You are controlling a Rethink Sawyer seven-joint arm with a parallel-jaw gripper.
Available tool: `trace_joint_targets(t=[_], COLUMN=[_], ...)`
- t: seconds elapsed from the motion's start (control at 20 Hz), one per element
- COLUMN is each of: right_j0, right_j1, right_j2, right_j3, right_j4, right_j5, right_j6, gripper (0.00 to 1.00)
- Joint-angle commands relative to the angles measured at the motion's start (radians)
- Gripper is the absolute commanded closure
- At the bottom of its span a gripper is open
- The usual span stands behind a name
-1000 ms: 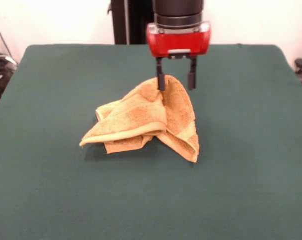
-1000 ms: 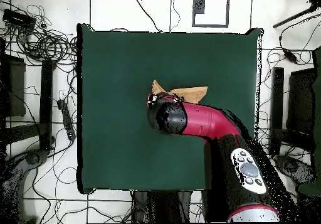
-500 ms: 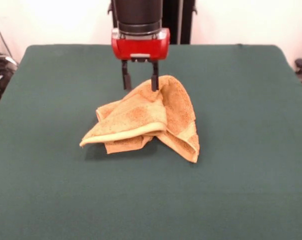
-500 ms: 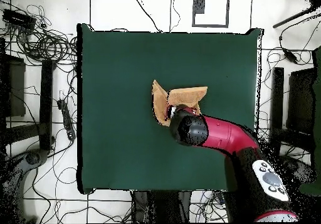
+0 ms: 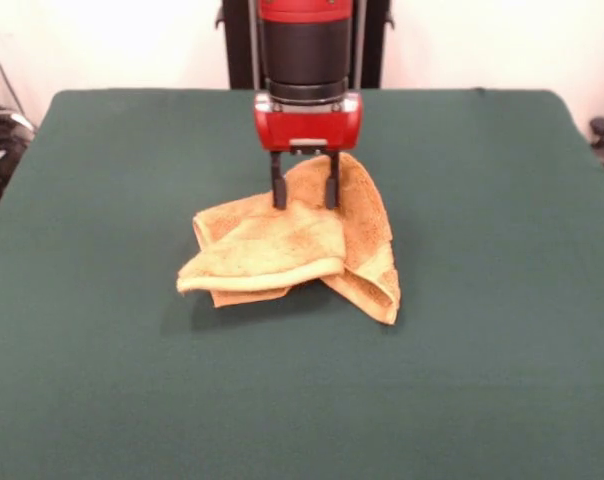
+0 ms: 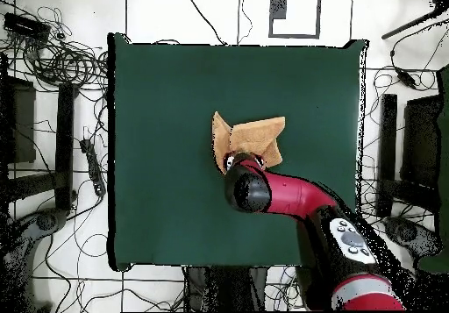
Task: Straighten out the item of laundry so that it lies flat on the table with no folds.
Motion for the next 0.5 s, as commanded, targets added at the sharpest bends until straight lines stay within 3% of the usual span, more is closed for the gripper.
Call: trace_joint_targets(t=[0.05, 0.5], right_j0=[0.085, 0.081], right_j1=[0.046, 0.052], right_j2=[-0.008, -0.033], right_j3=[0.129, 0.137], right_j4=[0.005, -0.006], right_j5=[-0.061, -0.031], right_j6=[0.216, 0.165], gripper=[0.0, 0.0])
